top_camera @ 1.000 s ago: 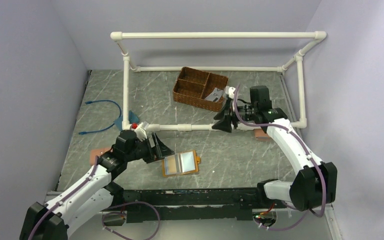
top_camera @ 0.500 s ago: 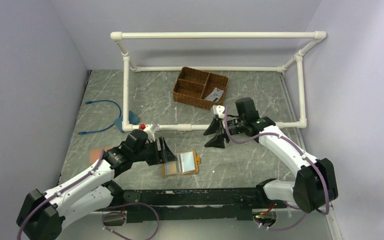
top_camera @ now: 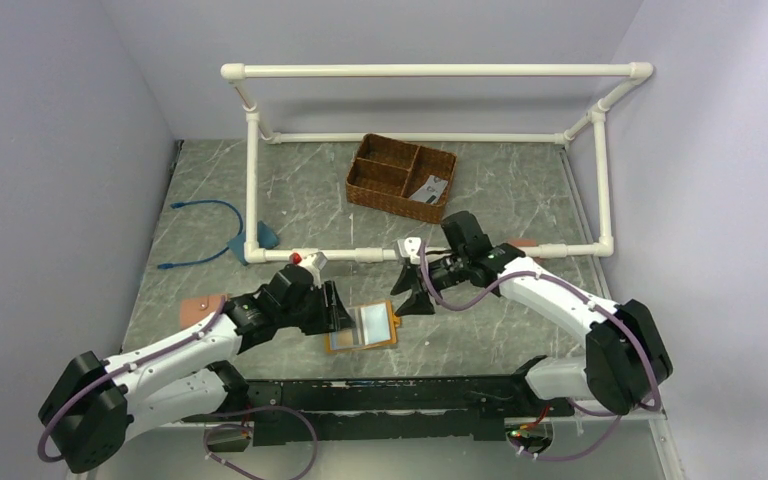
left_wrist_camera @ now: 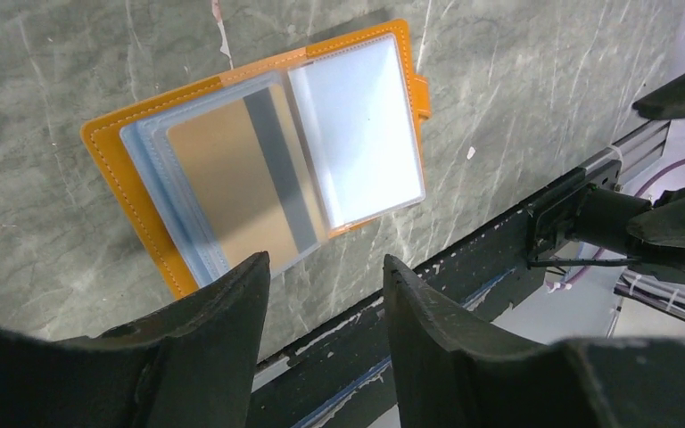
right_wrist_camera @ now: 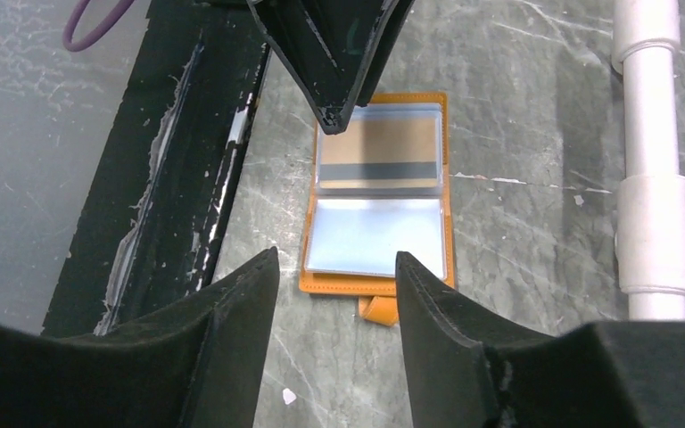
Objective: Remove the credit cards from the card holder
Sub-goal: Remove the credit card from the card holder.
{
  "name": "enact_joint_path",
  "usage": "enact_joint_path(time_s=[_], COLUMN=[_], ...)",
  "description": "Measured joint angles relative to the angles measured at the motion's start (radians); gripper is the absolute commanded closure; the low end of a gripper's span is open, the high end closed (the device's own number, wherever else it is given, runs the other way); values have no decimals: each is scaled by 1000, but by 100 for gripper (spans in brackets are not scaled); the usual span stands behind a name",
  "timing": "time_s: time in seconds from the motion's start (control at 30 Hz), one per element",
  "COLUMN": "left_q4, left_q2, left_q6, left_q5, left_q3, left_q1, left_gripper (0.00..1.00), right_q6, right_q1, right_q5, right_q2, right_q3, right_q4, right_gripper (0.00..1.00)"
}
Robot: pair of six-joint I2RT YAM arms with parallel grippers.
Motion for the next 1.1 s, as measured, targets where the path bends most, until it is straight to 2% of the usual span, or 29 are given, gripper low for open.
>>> enact_joint_path(time_s=[0.43, 0.67, 0.93, 1.1], left_q4=[-34, -17, 74, 84], left_q2=[14, 9, -85, -137], left_q6=[3, 0, -50, -71], left_q5=[-92, -106, -106, -106], left_q3=[0, -10, -150, -179], left_q1=[-3, -3, -3, -3], left_gripper=[59, 67, 67, 67], right_q6=[99, 185, 301, 321], right_q1=[117, 198, 243, 251], right_q5=[130, 195, 248, 274], right_q2=[97, 228, 355, 412], right_q3=[-18, 30, 129, 163], right_q4=[109, 116, 118, 93], right_gripper=[73, 93, 96, 96])
